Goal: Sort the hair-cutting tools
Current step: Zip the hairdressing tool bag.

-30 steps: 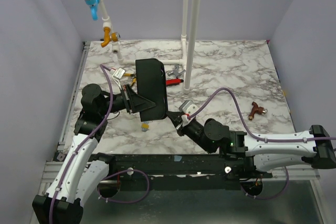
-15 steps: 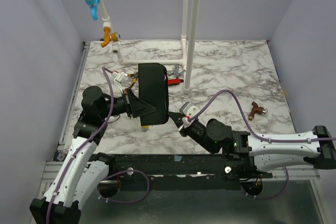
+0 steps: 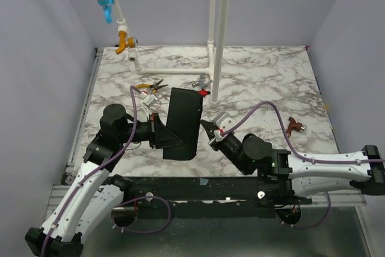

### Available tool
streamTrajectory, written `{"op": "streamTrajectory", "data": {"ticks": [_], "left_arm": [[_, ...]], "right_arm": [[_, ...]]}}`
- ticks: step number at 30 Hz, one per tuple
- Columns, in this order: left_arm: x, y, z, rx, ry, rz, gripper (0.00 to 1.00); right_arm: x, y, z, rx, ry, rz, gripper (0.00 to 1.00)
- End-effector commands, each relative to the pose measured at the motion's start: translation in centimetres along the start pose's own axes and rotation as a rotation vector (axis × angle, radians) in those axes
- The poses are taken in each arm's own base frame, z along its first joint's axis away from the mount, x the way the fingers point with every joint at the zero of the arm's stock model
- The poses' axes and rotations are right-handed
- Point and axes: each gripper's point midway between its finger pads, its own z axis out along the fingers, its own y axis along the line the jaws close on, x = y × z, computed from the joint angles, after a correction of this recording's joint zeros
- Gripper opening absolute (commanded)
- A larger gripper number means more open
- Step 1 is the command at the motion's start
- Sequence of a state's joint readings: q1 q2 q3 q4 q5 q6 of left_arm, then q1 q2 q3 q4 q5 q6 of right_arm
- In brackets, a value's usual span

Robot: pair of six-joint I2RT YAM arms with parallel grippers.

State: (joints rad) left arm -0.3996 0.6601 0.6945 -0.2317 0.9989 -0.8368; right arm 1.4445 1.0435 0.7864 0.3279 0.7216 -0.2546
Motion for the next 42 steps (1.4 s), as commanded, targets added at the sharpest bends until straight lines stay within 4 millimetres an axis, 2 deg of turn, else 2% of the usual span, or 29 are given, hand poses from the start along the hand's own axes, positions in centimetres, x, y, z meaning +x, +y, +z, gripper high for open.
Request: {"op": "streamTrajectory", "data": {"ticks": [1,3,5,7,10,14,19,27,32,42], "left_arm": [[-0.2,-0.3,-0.3,-0.004,-0.027,0.069,0.00],[-0.7,-0.8,-0.4,-0.004,-0.046,0.091,0.00],[-1.3,-1.6,-0.5,0.003,-0.063,0.117,0.00],[-2.3,-3.0,-0.8,0.008,-0.080,0.158,0.00],[-3.5,-3.8,-1.1,-0.028,-0.092,0.197,0.00],[-5.3,-5.0,-1.5,-0.078,-0.110,0.251,0.00],[-7.4,-5.9,-2.5,-0.197,-0.120,0.296,0.00],[-9.5,-5.5,-3.6,-0.419,-0.092,0.343,0.00],[-9.9,-5.9,-3.3,-0.463,-0.064,0.361,0.00],[-9.6,-6.4,-2.4,-0.458,-0.031,0.353,0.00]], "right_arm": [[-2.4,-0.7,-0.7,-0.026,-0.017,0.060,0.01],[-1.9,0.7,-1.5,-0.128,-0.002,0.087,0.04],[-1.4,2.1,-2.7,-0.233,0.006,0.115,0.18],[-0.9,2.7,-3.6,-0.288,0.016,0.141,0.26],[-0.4,3.7,-4.3,-0.349,0.024,0.168,0.29],[-0.3,4.9,-3.8,-0.378,0.022,0.181,0.30],[-0.6,4.3,-2.5,-0.303,-0.020,0.182,0.33],[-1.3,3.9,-1.7,-0.254,-0.092,0.181,0.41],[-2.8,2.9,-1.8,-0.216,-0.186,0.221,0.43],[-3.1,2.7,-0.5,-0.162,-0.203,0.181,0.42]]}}
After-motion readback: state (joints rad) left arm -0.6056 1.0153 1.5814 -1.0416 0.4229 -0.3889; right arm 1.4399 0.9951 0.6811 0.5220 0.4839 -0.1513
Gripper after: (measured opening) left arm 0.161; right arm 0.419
